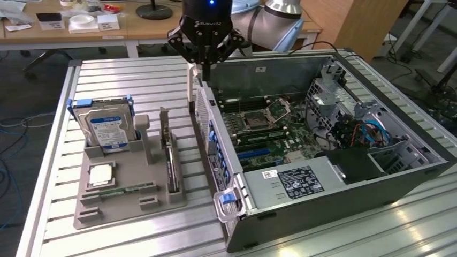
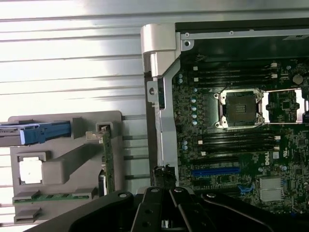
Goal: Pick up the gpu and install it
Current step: 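Reach for the gpu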
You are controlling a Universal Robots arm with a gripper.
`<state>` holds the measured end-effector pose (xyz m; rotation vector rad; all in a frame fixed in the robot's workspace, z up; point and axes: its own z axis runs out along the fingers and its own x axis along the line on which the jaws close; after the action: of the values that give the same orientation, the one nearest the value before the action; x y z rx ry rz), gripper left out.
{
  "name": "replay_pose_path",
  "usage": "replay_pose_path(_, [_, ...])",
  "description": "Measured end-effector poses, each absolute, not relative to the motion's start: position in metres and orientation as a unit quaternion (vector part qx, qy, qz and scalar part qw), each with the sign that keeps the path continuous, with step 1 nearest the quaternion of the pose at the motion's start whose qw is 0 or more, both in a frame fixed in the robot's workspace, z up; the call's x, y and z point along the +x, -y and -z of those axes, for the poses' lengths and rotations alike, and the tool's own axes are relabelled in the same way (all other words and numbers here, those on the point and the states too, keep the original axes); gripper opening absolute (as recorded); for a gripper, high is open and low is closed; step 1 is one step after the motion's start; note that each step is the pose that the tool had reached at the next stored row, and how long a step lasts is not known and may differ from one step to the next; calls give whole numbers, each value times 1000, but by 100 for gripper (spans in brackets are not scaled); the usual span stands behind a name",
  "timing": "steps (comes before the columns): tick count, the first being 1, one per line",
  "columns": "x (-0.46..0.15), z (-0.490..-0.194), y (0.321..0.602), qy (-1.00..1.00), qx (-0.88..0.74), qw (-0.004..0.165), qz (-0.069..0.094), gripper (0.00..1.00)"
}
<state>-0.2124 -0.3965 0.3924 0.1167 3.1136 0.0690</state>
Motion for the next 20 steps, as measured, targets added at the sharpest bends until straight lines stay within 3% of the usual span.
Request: replay_pose_path(20, [-233,-392,396,-999,37,12,-22,11])
